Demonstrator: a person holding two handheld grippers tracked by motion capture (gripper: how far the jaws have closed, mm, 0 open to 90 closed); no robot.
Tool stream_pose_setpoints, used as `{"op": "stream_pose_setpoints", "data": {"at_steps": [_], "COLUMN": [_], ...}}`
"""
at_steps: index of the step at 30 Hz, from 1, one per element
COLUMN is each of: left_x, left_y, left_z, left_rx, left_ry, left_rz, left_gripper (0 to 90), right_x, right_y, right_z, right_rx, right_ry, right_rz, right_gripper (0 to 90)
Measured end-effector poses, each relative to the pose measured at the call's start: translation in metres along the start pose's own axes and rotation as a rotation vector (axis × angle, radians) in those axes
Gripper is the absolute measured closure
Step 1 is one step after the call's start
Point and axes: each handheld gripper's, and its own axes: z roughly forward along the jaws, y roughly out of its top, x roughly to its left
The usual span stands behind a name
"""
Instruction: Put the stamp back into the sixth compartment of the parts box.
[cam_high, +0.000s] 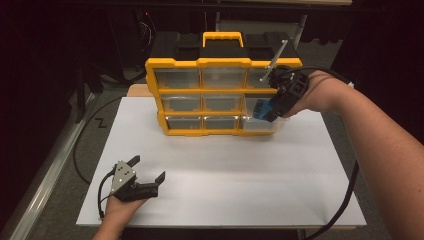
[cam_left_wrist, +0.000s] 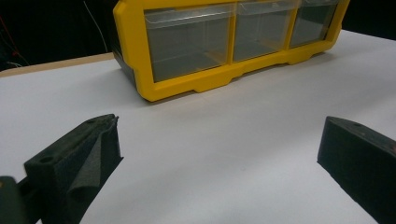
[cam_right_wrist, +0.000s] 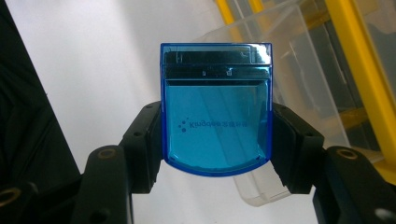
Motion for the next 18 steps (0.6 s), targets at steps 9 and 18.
{"op": "stream_pose_setpoints", "data": {"at_steps": [9,18], "left_x": [-0.001,-0.001], "left_y": [0.0,0.0], "left_z": [0.0,0.001], "left_rx": [0.001,0.005], "left_ry": [0.0,0.0], "left_rz": [0.006,0.011], "left_gripper": [0.3,0.3], "right_x": [-0.009,-0.017], "right_y": [0.008,0.013], "right_z": [0.007,0.011], "right_rx": [0.006,0.006], "right_ry": [-0.017,-0.033], "right_rz": [-0.012,0.0], "right_gripper": [44.2,44.2]}}
